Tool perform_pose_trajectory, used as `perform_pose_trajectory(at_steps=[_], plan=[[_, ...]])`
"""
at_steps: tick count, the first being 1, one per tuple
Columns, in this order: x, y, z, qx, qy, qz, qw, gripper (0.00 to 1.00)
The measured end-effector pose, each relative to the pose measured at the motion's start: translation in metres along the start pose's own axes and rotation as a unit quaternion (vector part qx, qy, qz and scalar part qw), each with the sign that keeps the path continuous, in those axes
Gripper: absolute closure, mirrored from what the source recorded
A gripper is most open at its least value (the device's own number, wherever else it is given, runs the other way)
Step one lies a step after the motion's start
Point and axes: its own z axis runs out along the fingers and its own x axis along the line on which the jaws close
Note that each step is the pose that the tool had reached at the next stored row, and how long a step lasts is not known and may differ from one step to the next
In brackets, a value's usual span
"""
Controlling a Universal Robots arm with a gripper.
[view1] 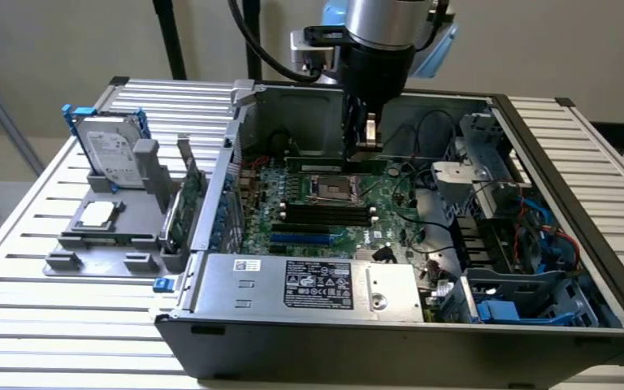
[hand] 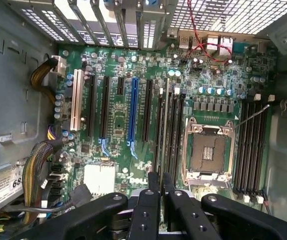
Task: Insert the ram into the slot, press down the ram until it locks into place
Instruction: 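Insert the ram into the slot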
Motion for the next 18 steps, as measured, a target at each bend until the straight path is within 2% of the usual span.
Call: perform_pose_trajectory(at_steps=[7, 13, 18], plan=[[0.000, -0.0053, 0.0124, -0.0007, -0.0001, 0.000, 1.0000, 0.87], [0.000, -0.0058, 0.0234, -0.0026, -0.0002, 0.001, 1.0000, 0.87], [-0.002, -0.0064, 0.0325, -0.0028, -0.0007, 0.012, 0.9999, 0.87]])
